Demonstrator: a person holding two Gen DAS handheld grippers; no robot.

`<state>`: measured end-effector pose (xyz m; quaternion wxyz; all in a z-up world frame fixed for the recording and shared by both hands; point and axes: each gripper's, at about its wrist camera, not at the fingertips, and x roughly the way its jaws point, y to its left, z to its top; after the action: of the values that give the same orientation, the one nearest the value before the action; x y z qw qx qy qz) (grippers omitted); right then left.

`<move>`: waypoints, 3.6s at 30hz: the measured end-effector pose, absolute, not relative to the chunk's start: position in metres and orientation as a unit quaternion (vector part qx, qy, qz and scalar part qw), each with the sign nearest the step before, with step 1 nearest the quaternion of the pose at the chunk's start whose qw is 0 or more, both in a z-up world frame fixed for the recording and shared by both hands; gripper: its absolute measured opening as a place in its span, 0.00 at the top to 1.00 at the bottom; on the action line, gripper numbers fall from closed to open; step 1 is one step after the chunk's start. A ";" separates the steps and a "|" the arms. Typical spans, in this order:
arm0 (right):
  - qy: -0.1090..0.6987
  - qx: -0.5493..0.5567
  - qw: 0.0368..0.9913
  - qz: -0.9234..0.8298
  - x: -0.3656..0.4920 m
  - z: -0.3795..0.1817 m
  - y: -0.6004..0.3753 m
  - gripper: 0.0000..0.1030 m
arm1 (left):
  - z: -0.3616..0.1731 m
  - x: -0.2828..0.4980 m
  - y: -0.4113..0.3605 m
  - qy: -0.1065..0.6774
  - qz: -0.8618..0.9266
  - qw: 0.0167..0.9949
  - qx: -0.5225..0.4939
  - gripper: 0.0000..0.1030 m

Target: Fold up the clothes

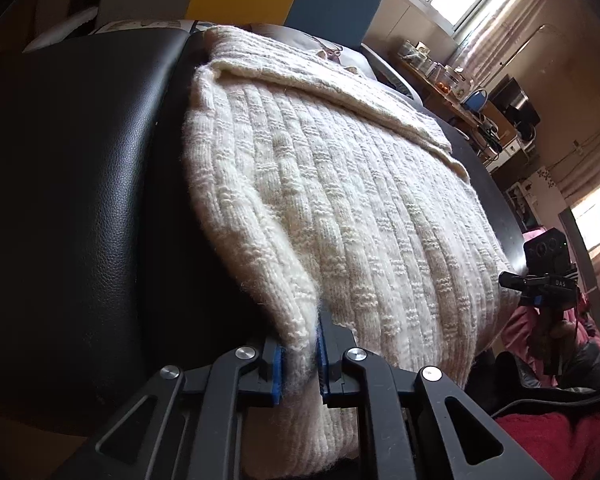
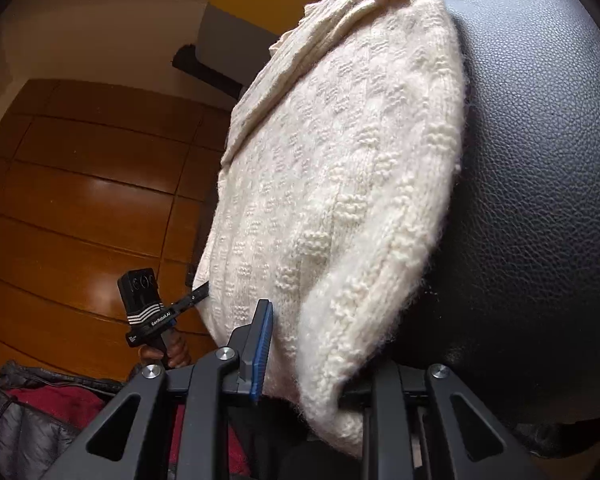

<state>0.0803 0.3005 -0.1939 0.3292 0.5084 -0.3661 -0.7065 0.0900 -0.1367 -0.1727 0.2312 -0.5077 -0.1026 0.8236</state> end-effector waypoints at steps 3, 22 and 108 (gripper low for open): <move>-0.361 0.510 0.338 -0.704 0.083 -0.189 0.296 0.80 | -0.170 0.092 -0.144 -0.131 0.820 0.246 -0.501 0.91; -0.422 0.455 0.408 -0.670 0.077 -0.165 0.282 0.74 | -0.157 0.077 -0.169 -0.248 0.783 0.307 -0.482 0.90; -0.104 0.460 0.107 -0.875 -0.084 -0.133 0.304 0.49 | -0.170 -0.133 -0.200 -0.323 0.801 0.102 -0.494 0.85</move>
<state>-0.0841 0.3036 -0.1335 0.1066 0.4597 -0.1043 -0.8755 -0.1327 -0.1995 -0.1702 0.1020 -0.4937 -0.3229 0.8010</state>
